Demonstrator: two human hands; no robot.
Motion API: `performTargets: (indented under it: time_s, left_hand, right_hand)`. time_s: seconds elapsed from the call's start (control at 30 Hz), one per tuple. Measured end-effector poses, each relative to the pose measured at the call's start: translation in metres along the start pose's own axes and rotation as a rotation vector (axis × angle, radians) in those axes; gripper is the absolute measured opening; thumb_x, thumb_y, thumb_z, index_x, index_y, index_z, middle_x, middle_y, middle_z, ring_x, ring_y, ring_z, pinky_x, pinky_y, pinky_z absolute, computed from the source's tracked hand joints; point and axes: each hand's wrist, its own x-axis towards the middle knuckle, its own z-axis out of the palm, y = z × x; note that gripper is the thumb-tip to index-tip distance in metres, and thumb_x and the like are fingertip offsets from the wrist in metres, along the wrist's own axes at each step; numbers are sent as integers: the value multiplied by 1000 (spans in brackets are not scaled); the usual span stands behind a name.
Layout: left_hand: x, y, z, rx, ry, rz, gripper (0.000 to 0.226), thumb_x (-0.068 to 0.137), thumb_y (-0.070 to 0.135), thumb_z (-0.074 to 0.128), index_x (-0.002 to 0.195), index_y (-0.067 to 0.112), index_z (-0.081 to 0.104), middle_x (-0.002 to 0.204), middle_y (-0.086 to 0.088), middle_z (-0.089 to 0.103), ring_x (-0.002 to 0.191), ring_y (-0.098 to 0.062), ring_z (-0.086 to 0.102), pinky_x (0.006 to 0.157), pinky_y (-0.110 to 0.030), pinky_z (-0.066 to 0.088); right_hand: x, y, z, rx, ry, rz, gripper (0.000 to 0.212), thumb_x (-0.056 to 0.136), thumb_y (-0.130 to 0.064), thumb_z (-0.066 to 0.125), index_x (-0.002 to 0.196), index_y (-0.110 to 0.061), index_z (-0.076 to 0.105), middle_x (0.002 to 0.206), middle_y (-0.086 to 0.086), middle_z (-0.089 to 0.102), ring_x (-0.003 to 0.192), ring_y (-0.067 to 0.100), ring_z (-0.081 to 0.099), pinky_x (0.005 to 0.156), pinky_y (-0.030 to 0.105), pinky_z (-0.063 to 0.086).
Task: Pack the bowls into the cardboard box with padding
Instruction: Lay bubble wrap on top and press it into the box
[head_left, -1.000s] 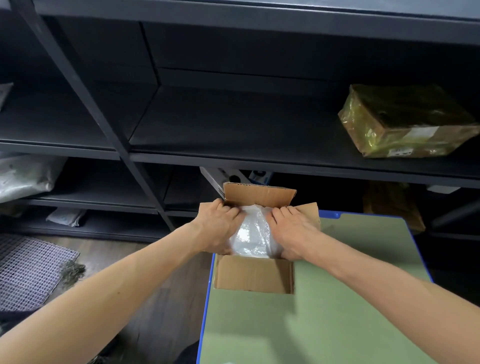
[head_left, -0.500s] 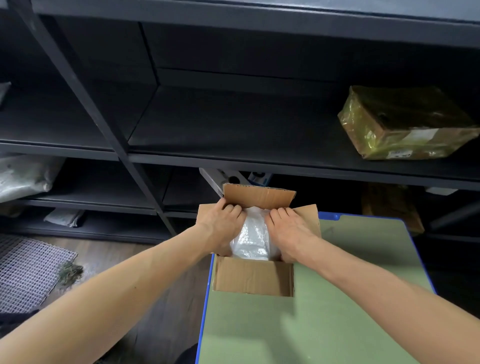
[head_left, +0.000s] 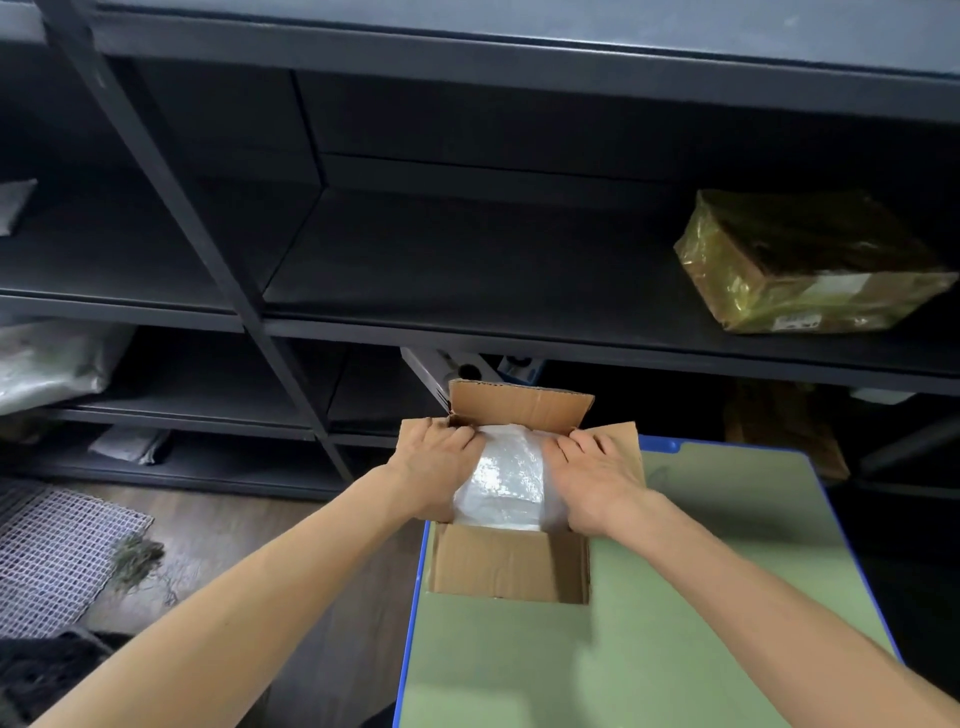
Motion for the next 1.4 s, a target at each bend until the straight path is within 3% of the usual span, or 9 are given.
performTargets:
  time_s: [0.3, 0.5, 0.6, 0.73, 0.8, 0.9, 1.03, 1.23, 1.4]
  left_hand:
    - [-16, 10, -14, -75, -137, 29, 95, 87, 23, 63, 158, 17, -1, 163, -7, 5, 152, -25, 1, 121, -46, 7]
    - [-18, 30, -2, -161, 149, 53, 72, 99, 45, 45, 158, 19, 12, 162, -7, 17, 150, -22, 14, 120, -42, 15]
    - [-15, 50, 9, -140, 233, 61, 62, 101, 41, 44, 154, 24, 18, 162, -7, 17, 149, -24, 17, 118, -44, 20]
    - [-14, 73, 22, -214, 272, 54, 53, 106, 37, 33, 155, 30, 15, 164, -7, 11, 153, -25, 8, 122, -48, 11]
    - [-12, 80, 27, -214, 272, 40, 51, 107, 36, 26, 156, 32, 10, 166, -6, 7, 154, -24, 2, 123, -49, 7]
    - [-10, 82, 30, -223, 282, 8, 50, 108, 38, 23, 156, 35, 10, 167, -5, 4, 154, -23, -1, 123, -48, 3]
    - [-9, 80, 33, -274, 272, 3, 46, 105, 31, 30, 151, 27, 30, 167, -6, 3, 154, -22, -2, 124, -49, 3]
    - [-16, 68, 39, -302, 403, 16, 49, 102, 31, 38, 150, 20, 38, 162, -5, 26, 151, -23, 22, 123, -48, 18]
    - [-27, 52, 47, -331, 573, -30, 43, 100, 36, 43, 138, 19, 53, 143, -7, 51, 133, -25, 48, 112, -51, 38]
  right_hand:
    - [-26, 15, -8, 89, 126, -39, 72, 78, -7, 53, 146, -11, 31, 149, 5, 35, 139, 26, 28, 117, 37, 22]
    - [-51, 40, 1, 183, 474, 106, 42, 72, -9, 72, 113, -5, 65, 126, 17, 57, 105, 33, 46, 92, 42, 45]
    - [-58, 41, 8, 423, 370, 205, 40, 86, -10, 61, 126, -4, 53, 139, 16, 39, 111, 37, 45, 85, 43, 48]
    - [-59, 32, 12, 607, 440, 184, 48, 89, -5, 54, 136, -11, 46, 139, 8, 38, 85, 34, 57, 64, 33, 39]
    - [-58, 23, 9, 654, 494, 166, 43, 91, -8, 54, 133, -13, 48, 140, 4, 37, 83, 29, 59, 67, 34, 45]
    - [-57, 8, 9, 654, 546, 118, 48, 96, -18, 56, 143, -15, 43, 142, -1, 36, 107, 20, 59, 85, 28, 48]
    - [-54, -13, 9, 679, 537, 90, 58, 100, -28, 53, 152, -15, 32, 145, -2, 38, 125, 16, 50, 97, 27, 44]
    - [-46, -21, 17, 642, 547, 67, 50, 99, -31, 53, 146, -16, 40, 138, -4, 45, 124, 16, 48, 95, 30, 48]
    - [-41, -19, 42, 506, 540, -9, 36, 91, -23, 66, 125, -13, 59, 121, -5, 53, 103, 21, 52, 85, 36, 53]
